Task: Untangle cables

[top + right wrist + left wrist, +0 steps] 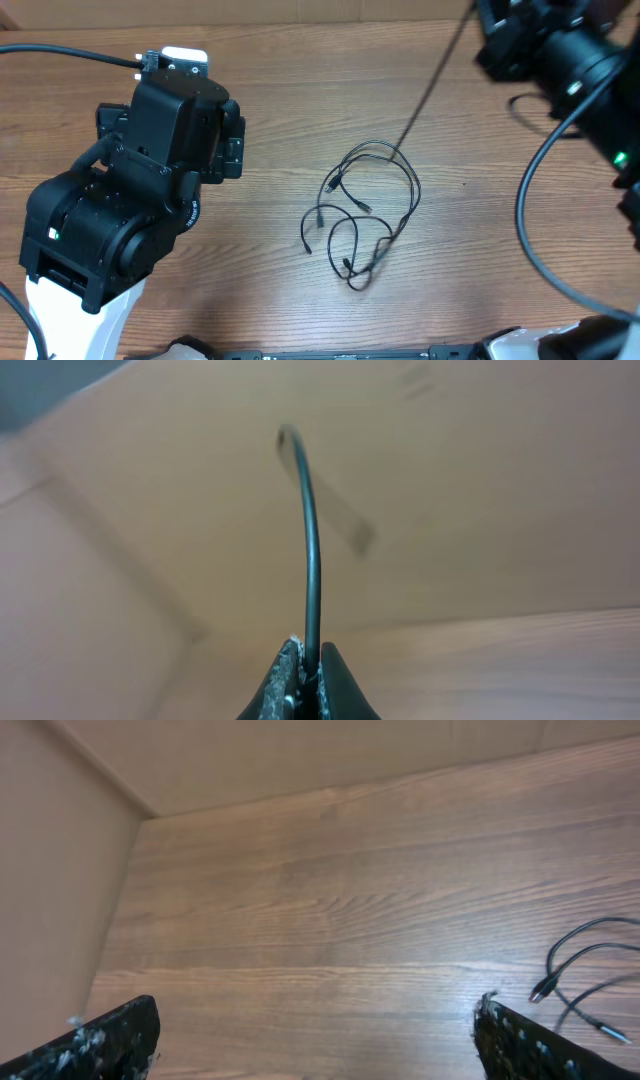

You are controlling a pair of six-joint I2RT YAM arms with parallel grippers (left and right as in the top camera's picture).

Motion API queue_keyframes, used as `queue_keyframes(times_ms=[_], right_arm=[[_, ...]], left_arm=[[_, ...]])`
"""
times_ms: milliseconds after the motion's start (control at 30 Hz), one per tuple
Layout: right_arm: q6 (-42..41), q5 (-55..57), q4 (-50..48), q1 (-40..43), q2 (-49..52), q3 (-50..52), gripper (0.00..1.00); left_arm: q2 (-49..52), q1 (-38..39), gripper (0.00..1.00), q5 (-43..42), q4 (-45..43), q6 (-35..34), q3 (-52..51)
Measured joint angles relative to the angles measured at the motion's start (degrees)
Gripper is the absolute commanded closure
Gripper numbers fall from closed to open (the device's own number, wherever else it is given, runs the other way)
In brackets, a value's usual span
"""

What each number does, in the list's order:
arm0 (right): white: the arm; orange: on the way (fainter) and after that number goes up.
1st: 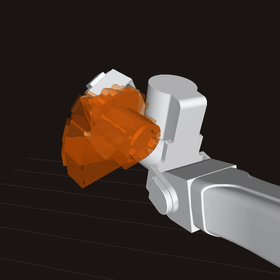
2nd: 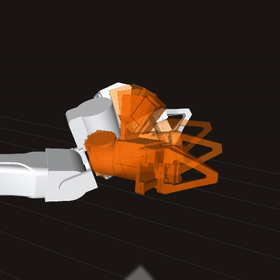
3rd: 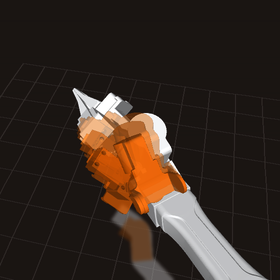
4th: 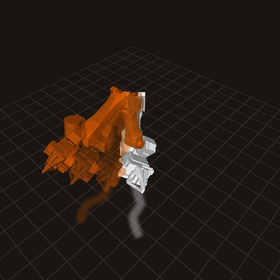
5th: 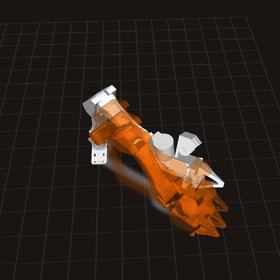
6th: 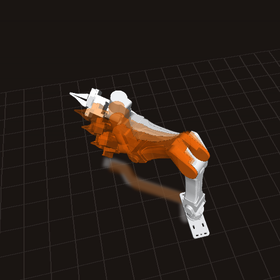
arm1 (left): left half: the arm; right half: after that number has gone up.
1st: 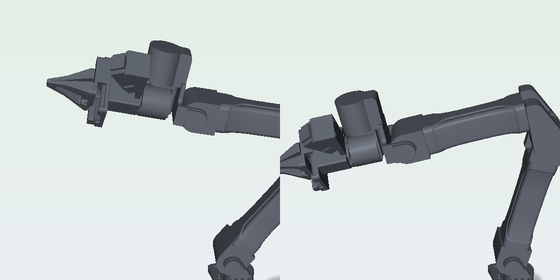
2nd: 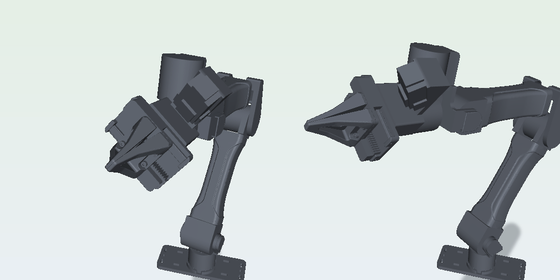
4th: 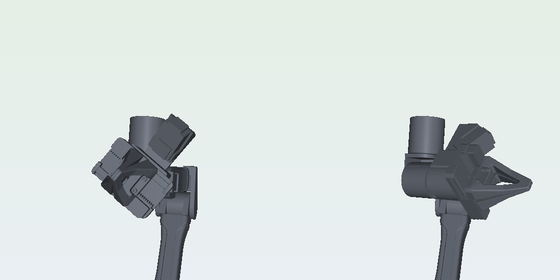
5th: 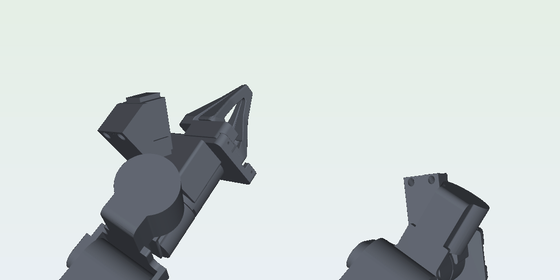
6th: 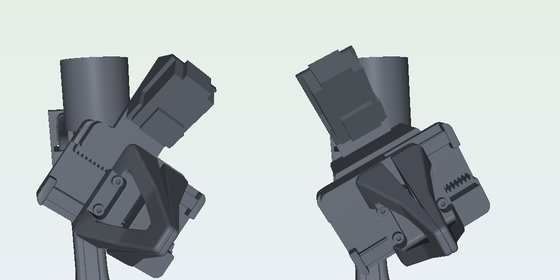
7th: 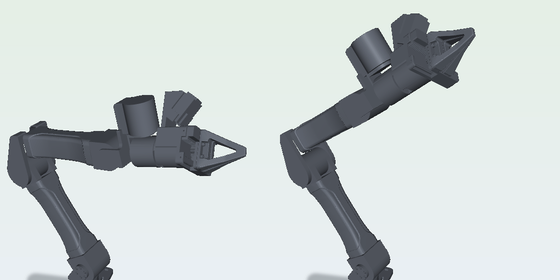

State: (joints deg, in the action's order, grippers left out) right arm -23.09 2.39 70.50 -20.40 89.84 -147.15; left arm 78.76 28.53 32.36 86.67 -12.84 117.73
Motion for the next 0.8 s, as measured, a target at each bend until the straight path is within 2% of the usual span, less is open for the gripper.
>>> queue_keyframes(times_ms=[233,367,567,800], right_arm=[[5.03,2.23,-7.65,18.53,3.34,0.00,0.96],[13.31,-0.48,-16.72,27.65,4.52,0.07,0.96],[21.33,-2.49,-31.61,35.52,6.45,0.04,0.96],[23.37,-1.70,-40.02,41.68,12.00,0.02,0.96]], left_arm=[[0.00,0.00,0.00,0.74,1.97,-0.74,0.00],[0.00,0.00,0.00,0.63,4.50,-0.76,0.00],[0.00,0.00,0.00,-2.80,5.14,-0.79,0.00],[0.00,0.00,0.00,-6.69,3.96,-0.79,0.00]])
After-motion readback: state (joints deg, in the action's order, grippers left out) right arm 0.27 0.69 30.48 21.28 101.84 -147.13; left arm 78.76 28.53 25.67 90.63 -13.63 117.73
